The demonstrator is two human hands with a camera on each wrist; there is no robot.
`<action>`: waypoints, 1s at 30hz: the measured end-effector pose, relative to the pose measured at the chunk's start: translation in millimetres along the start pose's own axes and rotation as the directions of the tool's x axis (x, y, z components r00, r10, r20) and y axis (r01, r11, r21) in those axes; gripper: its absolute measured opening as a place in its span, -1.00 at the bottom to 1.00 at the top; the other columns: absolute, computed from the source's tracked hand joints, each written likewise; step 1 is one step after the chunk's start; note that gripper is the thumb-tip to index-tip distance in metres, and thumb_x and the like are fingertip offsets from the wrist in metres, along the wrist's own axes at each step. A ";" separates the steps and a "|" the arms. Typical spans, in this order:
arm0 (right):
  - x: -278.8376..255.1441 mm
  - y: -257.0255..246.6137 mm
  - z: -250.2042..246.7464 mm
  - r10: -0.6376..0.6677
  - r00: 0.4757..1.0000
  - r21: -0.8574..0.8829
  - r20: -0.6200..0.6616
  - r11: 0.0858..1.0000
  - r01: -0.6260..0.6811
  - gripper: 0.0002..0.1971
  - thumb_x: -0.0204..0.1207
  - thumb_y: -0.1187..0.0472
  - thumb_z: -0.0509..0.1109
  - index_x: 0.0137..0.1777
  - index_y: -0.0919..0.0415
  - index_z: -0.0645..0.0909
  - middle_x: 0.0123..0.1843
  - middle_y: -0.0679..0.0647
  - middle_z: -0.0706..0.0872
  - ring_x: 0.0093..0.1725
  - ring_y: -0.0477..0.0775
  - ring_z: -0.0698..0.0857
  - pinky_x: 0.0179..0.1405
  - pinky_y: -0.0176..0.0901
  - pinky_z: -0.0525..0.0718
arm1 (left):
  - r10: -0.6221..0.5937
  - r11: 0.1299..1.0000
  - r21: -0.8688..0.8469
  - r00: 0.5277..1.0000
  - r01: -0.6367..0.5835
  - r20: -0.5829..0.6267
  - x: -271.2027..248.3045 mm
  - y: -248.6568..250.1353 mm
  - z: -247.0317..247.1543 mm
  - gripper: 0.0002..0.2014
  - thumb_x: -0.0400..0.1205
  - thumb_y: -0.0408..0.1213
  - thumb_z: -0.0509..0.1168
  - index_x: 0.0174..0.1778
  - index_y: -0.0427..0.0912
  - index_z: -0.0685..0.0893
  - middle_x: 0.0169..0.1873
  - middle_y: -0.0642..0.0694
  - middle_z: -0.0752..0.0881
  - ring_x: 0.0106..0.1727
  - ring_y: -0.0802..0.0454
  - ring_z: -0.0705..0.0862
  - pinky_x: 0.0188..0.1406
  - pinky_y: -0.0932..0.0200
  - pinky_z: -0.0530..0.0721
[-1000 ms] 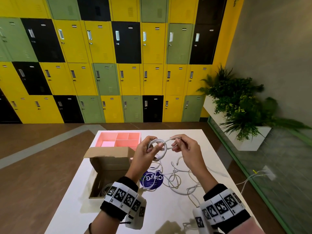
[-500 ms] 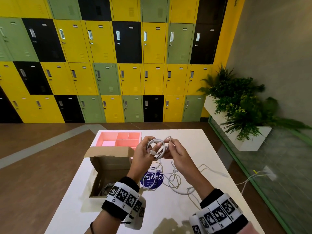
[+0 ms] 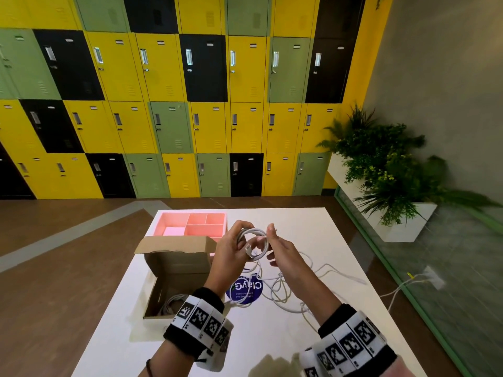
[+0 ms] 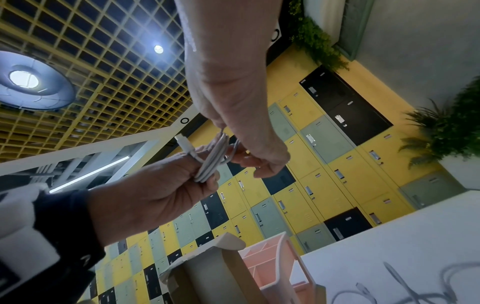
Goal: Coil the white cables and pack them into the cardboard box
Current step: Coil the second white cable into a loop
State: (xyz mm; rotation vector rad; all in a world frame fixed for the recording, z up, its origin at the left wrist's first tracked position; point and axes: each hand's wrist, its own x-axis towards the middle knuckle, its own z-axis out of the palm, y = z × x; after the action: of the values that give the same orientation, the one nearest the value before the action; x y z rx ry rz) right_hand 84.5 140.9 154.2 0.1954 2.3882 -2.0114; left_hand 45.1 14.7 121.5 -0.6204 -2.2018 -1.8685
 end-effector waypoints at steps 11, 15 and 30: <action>7.6 7.5 -11.6 -0.129 0.991 0.037 -0.040 0.991 0.130 -0.72 0.61 0.02 0.31 0.15 0.22 0.54 -0.13 0.09 0.84 -0.17 -0.10 0.81 -0.12 -0.41 0.67 | -0.050 0.990 -0.130 0.997 0.058 0.061 -1.5 -0.6 -3.9 -0.73 0.51 -0.16 0.40 0.02 -0.22 0.56 -0.20 -0.26 0.69 -0.21 -0.13 0.71 -0.25 -0.05 0.79; 7.2 7.6 -6.0 -0.077 0.996 -0.029 -0.037 0.997 0.076 -0.59 0.66 -0.12 0.16 0.06 0.21 0.64 -0.06 0.09 0.82 -0.08 -0.10 0.77 -0.09 -0.34 0.58 | 0.020 0.996 -0.091 1.000 -0.019 0.004 3.1 -1.9 -2.1 -0.82 0.56 -0.29 0.40 -0.04 -0.27 0.56 -0.28 -0.04 0.70 -0.32 0.16 0.68 -0.33 0.30 0.63; -0.5 11.1 5.5 0.088 0.978 0.085 0.187 0.991 -0.106 -0.43 0.69 -0.21 -0.22 -0.27 0.02 0.50 -0.35 0.01 0.66 -0.33 -0.20 0.61 -0.26 -0.36 0.54 | 0.022 0.994 -0.104 1.000 -0.022 0.003 0.8 -3.3 -1.8 -0.88 0.62 -0.35 0.33 -0.03 -0.30 0.55 -0.34 0.00 0.71 -0.38 0.17 0.68 -0.48 0.34 0.59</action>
State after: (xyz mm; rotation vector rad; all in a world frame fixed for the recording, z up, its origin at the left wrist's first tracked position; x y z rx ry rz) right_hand 85.7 137.4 142.4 0.1202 2.1350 -2.0051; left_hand 42.7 12.7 119.1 -0.6642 -2.1025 -1.9824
